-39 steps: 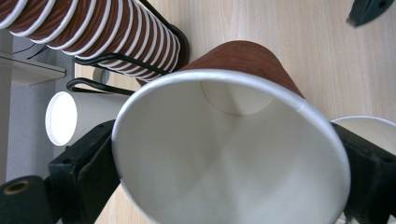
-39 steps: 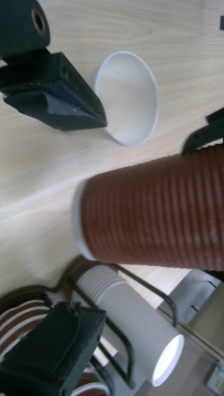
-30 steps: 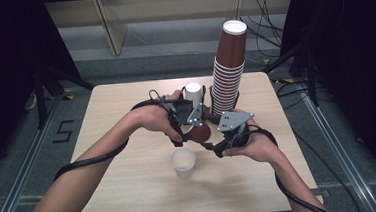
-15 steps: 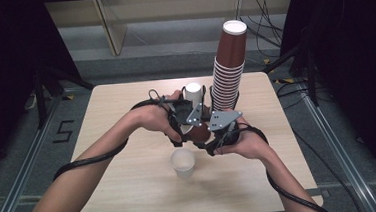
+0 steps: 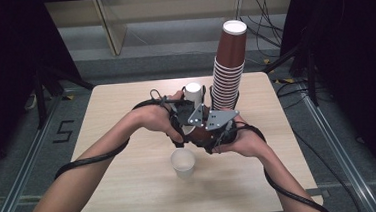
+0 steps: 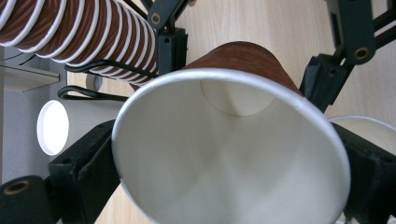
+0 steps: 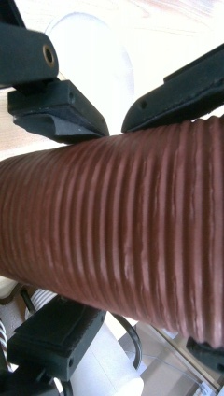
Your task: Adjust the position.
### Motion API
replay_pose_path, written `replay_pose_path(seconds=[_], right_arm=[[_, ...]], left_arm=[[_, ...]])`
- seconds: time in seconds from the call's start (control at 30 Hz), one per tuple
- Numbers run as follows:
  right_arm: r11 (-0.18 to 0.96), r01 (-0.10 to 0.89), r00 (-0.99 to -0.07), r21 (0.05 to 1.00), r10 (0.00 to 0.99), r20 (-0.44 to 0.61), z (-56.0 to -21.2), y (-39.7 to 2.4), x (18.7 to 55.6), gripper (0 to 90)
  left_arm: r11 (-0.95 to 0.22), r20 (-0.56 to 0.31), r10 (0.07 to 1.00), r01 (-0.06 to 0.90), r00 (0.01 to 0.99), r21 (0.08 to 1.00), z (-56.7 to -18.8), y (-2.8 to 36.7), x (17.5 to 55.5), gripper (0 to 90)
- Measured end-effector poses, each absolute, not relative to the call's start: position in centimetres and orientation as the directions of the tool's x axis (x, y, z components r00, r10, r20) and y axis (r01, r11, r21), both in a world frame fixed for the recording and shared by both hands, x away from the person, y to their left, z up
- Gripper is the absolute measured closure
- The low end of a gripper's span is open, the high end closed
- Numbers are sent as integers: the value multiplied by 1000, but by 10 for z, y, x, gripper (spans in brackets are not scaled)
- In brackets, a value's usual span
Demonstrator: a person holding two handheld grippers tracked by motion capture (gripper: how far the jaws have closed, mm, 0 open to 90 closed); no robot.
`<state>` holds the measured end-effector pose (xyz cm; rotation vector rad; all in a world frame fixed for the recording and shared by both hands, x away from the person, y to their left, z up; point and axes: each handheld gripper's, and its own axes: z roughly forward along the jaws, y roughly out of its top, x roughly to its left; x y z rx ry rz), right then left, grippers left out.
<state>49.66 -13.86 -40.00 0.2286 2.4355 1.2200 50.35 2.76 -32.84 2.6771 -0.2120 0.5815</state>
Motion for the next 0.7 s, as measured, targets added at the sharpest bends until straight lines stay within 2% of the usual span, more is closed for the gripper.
replay_pose_path(seconds=[0.3, 0.43, 0.47, 0.7], right_arm=[[601, -17, -911, 799, 319, -260, -402, -137, 496, 199], [593, -52, -906, 804, 311, -288, -403, -139, 498, 211], [581, -29, -910, 813, 322, -262, -404, -139, 497, 211], [555, -47, -902, 830, 334, -275, -408, -148, 493, 209]], left_arm=[[-907, 424, -66, -232, 903, 353, -328, 26, 502, 77], [-898, 422, -78, -248, 903, 365, -327, 27, 504, 75], [-892, 419, -75, -249, 905, 378, -328, 28, 505, 71], [-826, 393, -40, -252, 919, 504, -328, 34, 504, 48]])
